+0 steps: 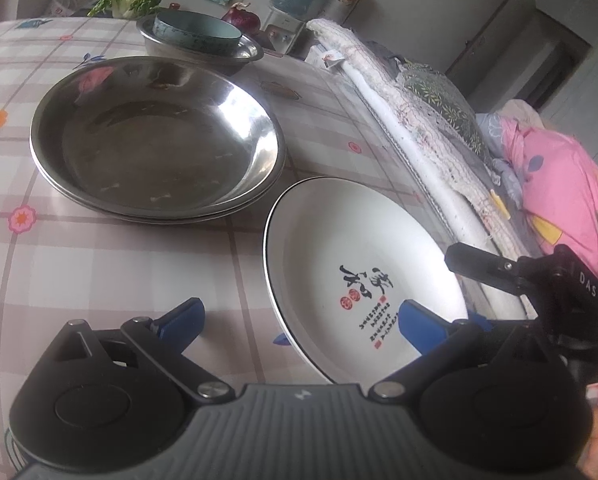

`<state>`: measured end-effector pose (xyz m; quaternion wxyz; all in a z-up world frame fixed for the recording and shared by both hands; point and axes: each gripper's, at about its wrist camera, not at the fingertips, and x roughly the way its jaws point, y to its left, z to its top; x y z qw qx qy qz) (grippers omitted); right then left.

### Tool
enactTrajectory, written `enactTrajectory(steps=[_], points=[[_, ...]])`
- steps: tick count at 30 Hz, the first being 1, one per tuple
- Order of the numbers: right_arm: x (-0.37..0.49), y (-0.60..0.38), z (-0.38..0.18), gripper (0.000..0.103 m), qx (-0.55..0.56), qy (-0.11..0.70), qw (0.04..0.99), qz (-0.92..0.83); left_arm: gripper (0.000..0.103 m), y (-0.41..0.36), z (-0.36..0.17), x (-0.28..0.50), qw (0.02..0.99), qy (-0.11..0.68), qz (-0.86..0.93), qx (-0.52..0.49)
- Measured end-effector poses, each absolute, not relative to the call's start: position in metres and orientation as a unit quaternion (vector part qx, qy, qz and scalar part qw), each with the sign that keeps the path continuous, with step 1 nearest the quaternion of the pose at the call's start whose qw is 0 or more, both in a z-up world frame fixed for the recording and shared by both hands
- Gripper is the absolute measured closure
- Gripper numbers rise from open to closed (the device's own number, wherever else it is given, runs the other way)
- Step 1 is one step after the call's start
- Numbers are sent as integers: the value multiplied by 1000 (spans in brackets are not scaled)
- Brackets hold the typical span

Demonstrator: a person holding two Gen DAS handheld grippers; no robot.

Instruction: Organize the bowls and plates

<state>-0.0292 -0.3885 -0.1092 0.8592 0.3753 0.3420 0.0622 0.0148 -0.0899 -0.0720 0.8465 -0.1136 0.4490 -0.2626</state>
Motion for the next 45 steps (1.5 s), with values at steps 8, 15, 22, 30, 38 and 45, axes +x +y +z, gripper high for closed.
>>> enactTrajectory(steps=[8, 15, 22, 30, 38, 45], points=[[-42, -378, -100, 22, 282, 330, 901, 23, 24, -102, -68, 1, 867, 430, -251, -34], [-52, -378, -100, 46, 237, 327, 915, 11, 45, -116, -63, -5, 886, 404, -227, 18], [-51, -377, -107, 76, 234, 338, 911, 4, 70, -116, -66, 2, 886, 411, -214, 16], [-49, -374, -105, 85, 224, 344, 912, -5, 81, -116, -61, -6, 881, 417, -223, 6], [-32, -385, -105, 84, 225, 343, 912, -10, 80, -116, -61, -10, 877, 419, -234, 7], [-39, -385, -106, 84, 225, 348, 910, -10, 72, -124, -62, 9, 878, 423, -221, 32]])
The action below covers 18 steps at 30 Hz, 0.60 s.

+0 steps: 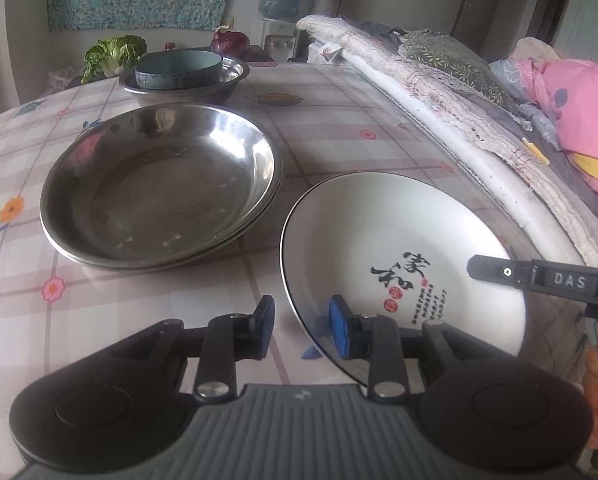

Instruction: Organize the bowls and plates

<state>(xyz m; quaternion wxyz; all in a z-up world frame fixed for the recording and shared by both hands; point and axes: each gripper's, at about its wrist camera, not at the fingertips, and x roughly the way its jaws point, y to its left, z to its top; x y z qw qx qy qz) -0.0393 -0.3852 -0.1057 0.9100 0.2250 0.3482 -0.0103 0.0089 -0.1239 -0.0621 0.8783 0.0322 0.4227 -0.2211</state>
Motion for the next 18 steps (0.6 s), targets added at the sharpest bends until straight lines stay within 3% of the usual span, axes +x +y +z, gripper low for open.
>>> enactTrajectory(steps=[18], points=[[-33, -375, -102, 82, 193, 347, 918, -7, 66, -142, -64, 10, 879, 426, -209, 52]])
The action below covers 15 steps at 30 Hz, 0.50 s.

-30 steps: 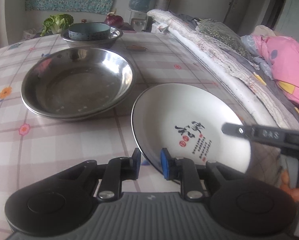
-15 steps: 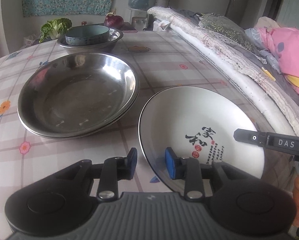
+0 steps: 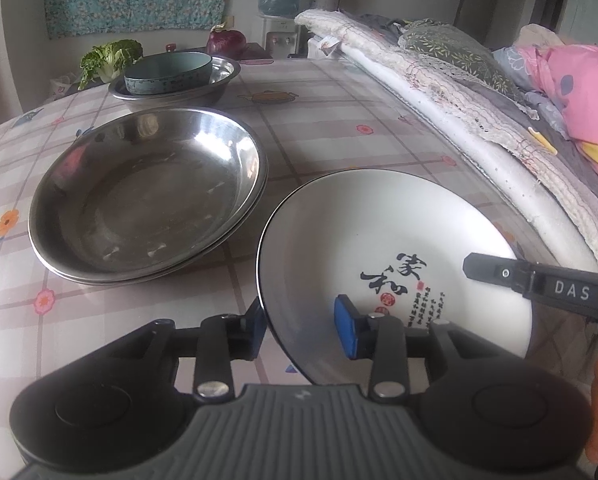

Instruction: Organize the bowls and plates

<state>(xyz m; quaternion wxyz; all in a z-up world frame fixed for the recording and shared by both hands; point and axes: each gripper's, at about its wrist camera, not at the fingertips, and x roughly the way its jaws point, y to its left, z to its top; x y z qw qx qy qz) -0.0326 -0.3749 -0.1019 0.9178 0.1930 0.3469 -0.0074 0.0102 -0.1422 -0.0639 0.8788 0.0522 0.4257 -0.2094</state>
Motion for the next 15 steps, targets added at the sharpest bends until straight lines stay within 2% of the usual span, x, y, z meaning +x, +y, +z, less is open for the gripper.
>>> enactTrajectory(steps=[15], points=[[-33, -371, -105, 82, 175, 345, 922, -15, 64, -143, -65, 13, 877, 428, -214, 48]])
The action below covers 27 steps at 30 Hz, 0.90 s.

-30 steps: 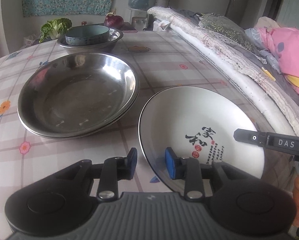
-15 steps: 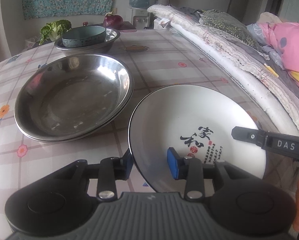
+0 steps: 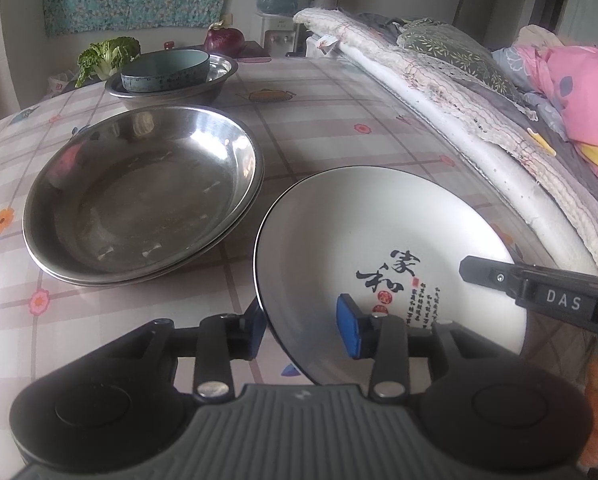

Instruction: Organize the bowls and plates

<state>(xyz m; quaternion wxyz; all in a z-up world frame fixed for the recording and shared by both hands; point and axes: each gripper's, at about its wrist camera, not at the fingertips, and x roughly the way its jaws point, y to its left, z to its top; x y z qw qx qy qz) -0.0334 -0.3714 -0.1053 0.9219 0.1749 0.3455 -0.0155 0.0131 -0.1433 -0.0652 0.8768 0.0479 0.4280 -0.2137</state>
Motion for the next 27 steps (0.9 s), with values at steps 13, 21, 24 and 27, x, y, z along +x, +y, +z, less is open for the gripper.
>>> enactTrajectory(steps=[13, 21, 24, 27], points=[[-33, -370, -104, 79, 166, 347, 923, -15, 62, -144, -64, 11, 875, 433, -211, 44], [-32, -369, -104, 79, 165, 347, 923, -15, 62, -144, -65, 11, 874, 435, -211, 42], [-32, -369, -104, 79, 164, 347, 923, -15, 61, -144, -65, 10, 874, 436, -211, 40], [-31, -369, -104, 79, 164, 347, 923, -15, 61, -144, -65, 9, 873, 438, -211, 38]])
